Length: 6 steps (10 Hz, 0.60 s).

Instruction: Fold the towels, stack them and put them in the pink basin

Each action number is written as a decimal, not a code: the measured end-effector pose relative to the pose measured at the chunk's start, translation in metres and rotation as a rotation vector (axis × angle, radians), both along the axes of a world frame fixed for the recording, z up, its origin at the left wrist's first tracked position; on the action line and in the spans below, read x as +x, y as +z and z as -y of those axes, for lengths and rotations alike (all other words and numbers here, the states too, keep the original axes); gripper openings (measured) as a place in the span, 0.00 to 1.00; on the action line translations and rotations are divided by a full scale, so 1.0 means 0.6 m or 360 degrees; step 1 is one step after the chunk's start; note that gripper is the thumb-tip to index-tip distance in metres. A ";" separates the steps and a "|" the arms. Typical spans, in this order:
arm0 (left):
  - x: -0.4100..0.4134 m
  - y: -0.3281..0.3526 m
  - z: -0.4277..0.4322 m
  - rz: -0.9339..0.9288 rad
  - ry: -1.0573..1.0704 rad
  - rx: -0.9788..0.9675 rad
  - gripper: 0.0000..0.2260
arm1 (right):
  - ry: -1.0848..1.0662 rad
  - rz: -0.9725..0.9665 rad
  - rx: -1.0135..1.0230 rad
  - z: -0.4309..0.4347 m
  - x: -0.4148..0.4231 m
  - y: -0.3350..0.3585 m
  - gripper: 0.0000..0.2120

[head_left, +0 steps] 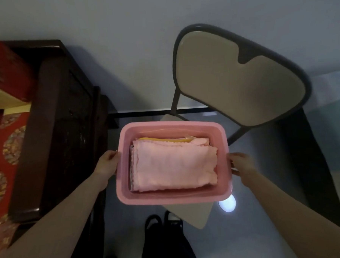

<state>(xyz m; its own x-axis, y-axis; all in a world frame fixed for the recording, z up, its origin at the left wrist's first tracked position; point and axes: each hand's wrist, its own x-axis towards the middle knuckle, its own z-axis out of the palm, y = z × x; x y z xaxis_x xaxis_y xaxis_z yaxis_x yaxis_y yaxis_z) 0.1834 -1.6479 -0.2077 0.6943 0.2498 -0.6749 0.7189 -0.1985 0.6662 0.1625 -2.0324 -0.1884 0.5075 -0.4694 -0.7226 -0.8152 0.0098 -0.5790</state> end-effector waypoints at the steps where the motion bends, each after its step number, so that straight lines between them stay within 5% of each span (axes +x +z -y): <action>1: 0.013 -0.020 -0.002 -0.0015 0.0035 0.0033 0.06 | 0.0026 -0.0004 0.0015 0.001 0.014 -0.016 0.05; 4: 0.020 -0.042 -0.012 -0.0011 -0.0035 0.0087 0.07 | 0.0142 -0.0009 0.0017 0.009 0.024 -0.041 0.04; 6: 0.028 0.040 -0.008 0.0115 -0.0386 0.0514 0.07 | 0.0639 0.0029 -0.0503 -0.003 0.034 0.037 0.09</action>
